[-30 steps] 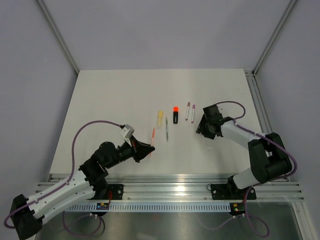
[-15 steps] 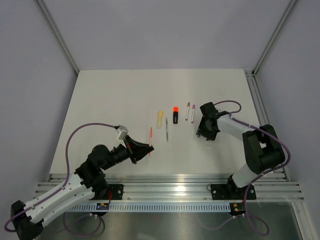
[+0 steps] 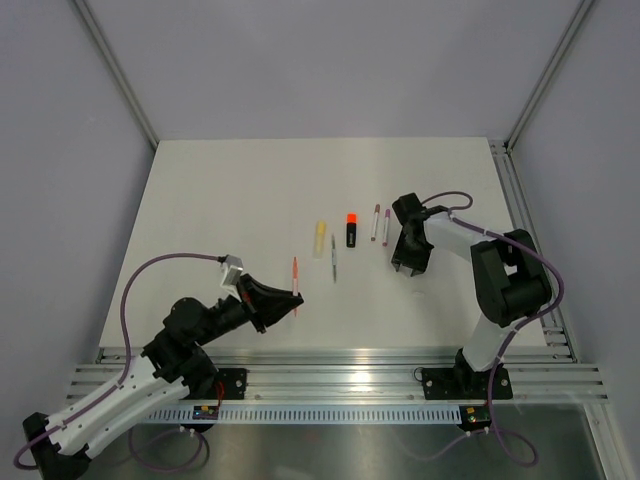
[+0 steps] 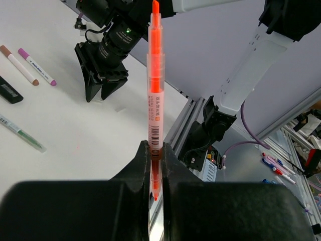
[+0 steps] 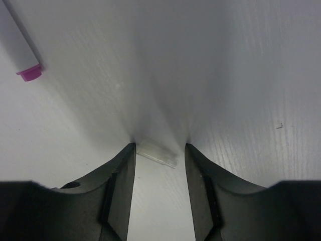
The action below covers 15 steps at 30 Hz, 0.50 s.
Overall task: Insert the pens into the pen caps
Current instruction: Insert the pen cap onto the pen.
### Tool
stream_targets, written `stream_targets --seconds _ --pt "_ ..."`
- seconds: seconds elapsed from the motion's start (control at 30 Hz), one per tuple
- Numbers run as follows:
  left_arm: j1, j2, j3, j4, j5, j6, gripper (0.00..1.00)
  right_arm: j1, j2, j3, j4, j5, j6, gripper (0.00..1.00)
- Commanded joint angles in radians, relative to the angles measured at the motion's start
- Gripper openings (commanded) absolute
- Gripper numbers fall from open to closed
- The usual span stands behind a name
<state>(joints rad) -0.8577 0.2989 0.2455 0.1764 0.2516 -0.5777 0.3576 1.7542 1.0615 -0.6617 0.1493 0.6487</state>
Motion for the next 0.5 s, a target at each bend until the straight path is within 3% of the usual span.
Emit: stream_targets --seconds 0.0,0.23,0.47 --pt "-0.001 -0.009 -0.009 0.048 0.029 -0.01 0.0 -0.006 0.027 0.043 -0.056 0.03 -0.015 0.46" --pt "-0.001 -0.009 -0.012 0.055 0.034 -0.016 0.0 0.021 0.039 0.058 -0.064 0.013 -0.064 0.38" --pt "-0.001 0.005 -0.011 0.058 0.032 -0.013 0.0 0.069 0.05 0.063 -0.085 0.022 -0.115 0.19"
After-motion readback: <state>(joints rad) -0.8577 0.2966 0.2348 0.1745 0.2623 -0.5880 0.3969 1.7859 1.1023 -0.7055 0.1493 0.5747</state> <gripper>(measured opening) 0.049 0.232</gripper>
